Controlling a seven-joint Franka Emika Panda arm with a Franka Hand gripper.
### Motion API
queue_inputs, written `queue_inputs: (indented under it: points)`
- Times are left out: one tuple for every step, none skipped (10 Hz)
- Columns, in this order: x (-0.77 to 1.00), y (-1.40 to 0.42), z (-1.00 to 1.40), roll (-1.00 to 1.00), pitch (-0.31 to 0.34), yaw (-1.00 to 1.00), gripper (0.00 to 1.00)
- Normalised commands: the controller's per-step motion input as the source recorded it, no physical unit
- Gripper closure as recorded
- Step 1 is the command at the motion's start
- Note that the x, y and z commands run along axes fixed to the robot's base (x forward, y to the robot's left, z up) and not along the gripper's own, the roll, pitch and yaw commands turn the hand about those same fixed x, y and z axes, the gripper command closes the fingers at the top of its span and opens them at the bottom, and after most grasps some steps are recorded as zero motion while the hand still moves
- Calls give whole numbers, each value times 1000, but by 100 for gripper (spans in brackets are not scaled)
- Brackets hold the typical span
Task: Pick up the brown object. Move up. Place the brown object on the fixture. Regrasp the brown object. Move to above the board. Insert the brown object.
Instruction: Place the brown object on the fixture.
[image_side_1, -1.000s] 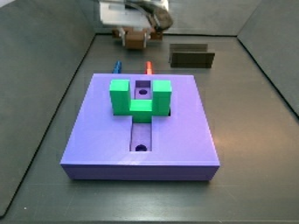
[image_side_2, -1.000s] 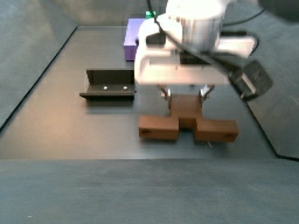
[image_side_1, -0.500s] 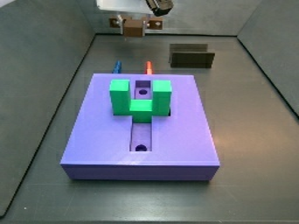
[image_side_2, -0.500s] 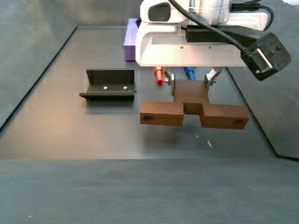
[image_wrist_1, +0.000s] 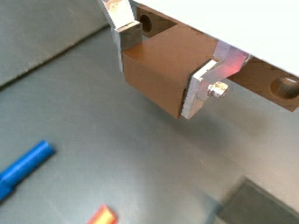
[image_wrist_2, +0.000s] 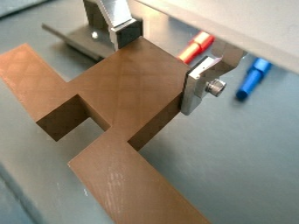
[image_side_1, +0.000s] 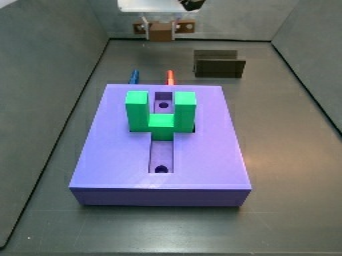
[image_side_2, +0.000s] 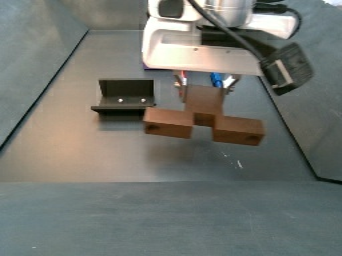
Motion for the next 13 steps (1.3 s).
queue_inputs:
  points:
    - [529, -100, 0, -929, -129, -263, 100]
    - [614, -154, 80, -837, -51, -260, 100]
    - [657, -191, 157, -509, 91, -397, 100]
    - [717, -194, 354, -594, 111, -349, 100]
    - [731, -146, 491, -771, 60, -326, 100]
    - [757, -137, 449, -760, 51, -309, 100]
    - [731, -120, 314, -766, 17, -294, 100]
    - [717, -109, 174, -760, 0, -280, 100]
    - [749, -129, 103, -791, 6, -246, 100]
    - [814, -249, 77, -654, 74, -140, 100]
    - [837, -363, 69, -480, 151, -49, 100]
    - [760, -371, 66, -466, 149, 0, 100]
    - [746, -366, 51, -517, 134, -51, 100]
